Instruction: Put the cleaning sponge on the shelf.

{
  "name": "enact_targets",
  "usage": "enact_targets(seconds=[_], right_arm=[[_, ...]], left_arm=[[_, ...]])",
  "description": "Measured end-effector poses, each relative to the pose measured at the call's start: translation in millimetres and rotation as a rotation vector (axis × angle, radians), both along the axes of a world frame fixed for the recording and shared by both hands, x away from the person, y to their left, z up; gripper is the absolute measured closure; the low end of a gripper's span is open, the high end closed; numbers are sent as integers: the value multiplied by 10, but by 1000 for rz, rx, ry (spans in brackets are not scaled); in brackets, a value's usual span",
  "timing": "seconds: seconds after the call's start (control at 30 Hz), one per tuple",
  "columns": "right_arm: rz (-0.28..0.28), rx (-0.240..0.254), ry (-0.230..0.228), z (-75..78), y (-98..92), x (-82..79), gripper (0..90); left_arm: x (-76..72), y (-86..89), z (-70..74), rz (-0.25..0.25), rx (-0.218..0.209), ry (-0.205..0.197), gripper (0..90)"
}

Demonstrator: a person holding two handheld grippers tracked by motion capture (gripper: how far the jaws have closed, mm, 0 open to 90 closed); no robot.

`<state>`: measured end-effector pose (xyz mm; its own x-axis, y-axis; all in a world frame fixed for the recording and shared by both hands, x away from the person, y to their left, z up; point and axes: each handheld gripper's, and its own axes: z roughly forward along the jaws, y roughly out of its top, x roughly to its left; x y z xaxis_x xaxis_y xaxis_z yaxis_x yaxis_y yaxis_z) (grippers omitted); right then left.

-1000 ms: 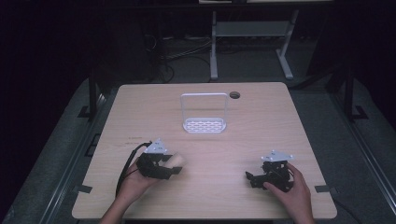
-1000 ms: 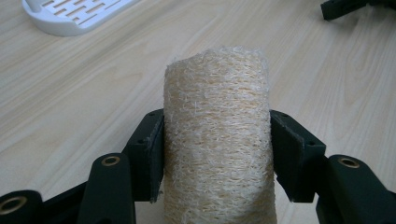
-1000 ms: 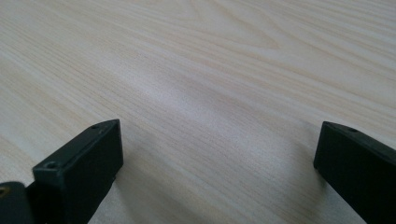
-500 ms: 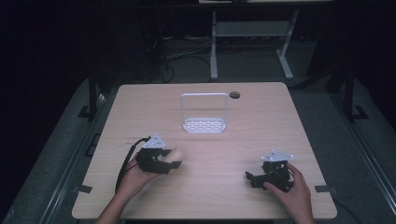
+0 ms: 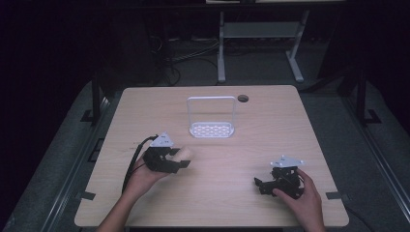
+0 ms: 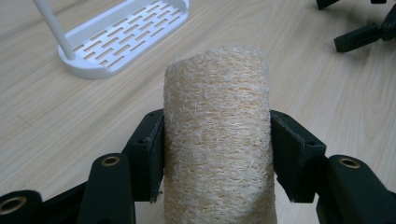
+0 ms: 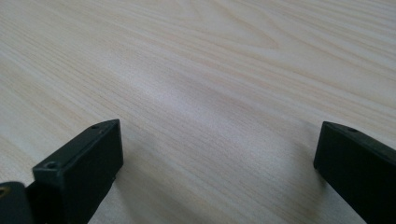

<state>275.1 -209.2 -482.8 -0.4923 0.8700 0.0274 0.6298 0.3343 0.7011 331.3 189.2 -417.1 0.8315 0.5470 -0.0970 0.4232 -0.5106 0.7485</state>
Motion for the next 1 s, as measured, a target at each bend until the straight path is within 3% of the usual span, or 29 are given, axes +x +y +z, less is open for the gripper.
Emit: enact_targets(seconds=[1.0], right_arm=[[1, 0, 0, 0, 0, 0, 10]], left_arm=[[362, -336, 63, -22, -9, -37, 416]])
